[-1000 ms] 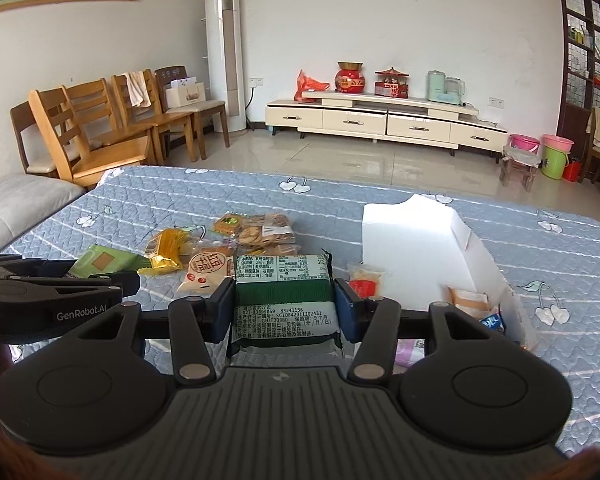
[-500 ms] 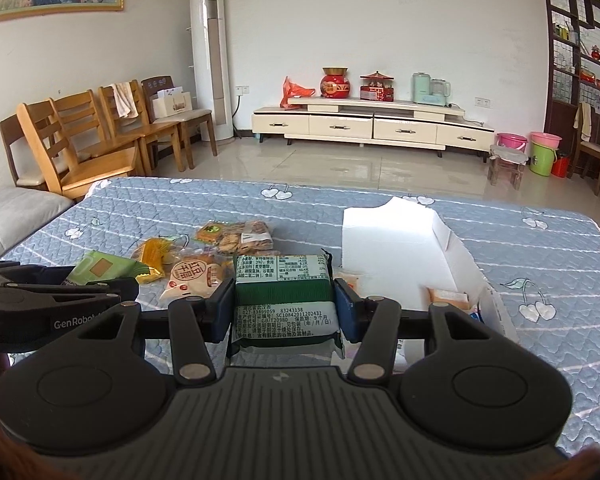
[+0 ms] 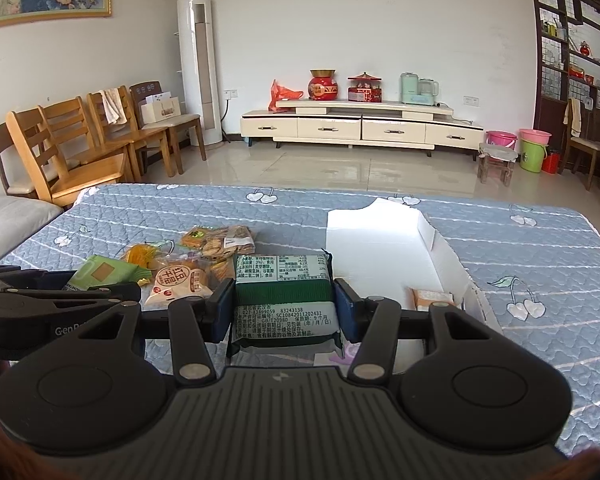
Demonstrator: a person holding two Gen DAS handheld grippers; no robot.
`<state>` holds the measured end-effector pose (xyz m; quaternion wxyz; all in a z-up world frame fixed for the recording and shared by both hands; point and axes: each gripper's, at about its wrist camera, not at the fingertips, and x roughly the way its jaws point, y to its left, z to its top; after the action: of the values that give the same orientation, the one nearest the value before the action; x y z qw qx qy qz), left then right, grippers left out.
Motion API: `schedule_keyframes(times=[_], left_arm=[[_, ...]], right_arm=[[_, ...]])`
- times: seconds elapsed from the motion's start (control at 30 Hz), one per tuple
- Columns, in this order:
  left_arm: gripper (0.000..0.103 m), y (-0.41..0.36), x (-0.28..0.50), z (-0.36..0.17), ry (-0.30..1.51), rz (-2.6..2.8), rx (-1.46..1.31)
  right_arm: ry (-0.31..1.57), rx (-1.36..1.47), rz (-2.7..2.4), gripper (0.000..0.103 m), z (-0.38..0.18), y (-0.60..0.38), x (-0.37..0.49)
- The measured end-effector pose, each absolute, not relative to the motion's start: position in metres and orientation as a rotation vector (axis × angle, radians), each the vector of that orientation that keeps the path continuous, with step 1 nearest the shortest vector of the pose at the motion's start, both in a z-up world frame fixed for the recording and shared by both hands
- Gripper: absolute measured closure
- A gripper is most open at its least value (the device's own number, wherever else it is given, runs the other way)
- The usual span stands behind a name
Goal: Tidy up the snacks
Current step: 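Carry the green box with the left tool while the right tool carries the green pack to the tray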
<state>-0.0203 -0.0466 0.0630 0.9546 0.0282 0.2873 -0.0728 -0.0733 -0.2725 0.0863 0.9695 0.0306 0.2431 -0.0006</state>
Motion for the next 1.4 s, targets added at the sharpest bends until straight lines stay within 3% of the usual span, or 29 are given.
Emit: schedule_keyframes(times=[1.4], left_arm=[[0.053, -0.091, 0.001, 0.059, 0.598, -0.224, 0.091]], right_arm=[[0.497, 0.1, -0.089, 0.039, 0.082, -0.269, -0.065]])
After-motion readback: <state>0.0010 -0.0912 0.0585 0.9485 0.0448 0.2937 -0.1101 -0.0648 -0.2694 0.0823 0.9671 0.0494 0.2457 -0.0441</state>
